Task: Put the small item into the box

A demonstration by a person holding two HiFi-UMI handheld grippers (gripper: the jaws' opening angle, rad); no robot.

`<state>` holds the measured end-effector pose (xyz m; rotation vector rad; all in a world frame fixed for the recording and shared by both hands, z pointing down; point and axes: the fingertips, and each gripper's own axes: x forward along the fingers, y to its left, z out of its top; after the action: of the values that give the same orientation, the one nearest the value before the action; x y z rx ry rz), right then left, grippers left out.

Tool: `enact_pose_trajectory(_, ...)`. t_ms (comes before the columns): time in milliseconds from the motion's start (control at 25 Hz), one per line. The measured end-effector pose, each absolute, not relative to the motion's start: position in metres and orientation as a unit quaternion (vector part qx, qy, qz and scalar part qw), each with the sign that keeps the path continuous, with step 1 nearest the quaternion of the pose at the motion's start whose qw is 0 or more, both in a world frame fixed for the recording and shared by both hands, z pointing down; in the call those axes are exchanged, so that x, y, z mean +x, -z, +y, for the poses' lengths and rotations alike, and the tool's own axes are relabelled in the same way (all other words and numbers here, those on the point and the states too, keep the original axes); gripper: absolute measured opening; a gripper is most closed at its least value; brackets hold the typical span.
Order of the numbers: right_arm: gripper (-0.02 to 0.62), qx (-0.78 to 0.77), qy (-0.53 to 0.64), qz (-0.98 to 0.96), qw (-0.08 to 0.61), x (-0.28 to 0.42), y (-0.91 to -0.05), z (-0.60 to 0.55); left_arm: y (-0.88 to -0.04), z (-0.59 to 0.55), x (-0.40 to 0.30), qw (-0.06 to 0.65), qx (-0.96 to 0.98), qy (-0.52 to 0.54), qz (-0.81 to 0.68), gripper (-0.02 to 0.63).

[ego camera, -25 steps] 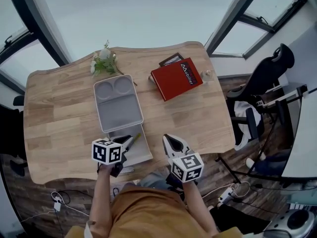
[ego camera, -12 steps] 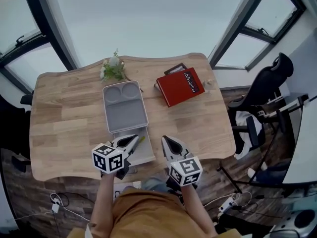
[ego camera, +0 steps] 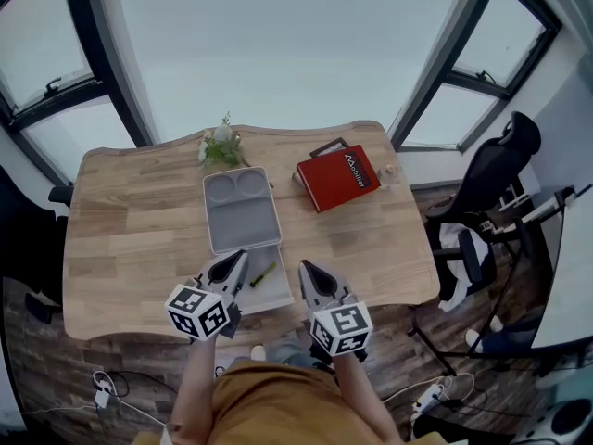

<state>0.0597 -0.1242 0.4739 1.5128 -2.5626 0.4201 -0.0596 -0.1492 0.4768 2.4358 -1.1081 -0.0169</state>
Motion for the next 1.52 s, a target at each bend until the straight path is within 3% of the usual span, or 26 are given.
enact_pose_trajectory(400,0.005,0.511,-0.123,-0.849,0.055,0.051,-0.462,-0.109,-0.461,-0.133,-0.072,0.149,0.888,-0.049,-0.433,0.005)
enact_pose_trajectory(1520,0.003,0.508,-0.134,-0.849,0.060,0.051,-0.465,-0.111,-0.458,-0.140,-0.090,0.170,0.873,-0.020,-0.456,0.005)
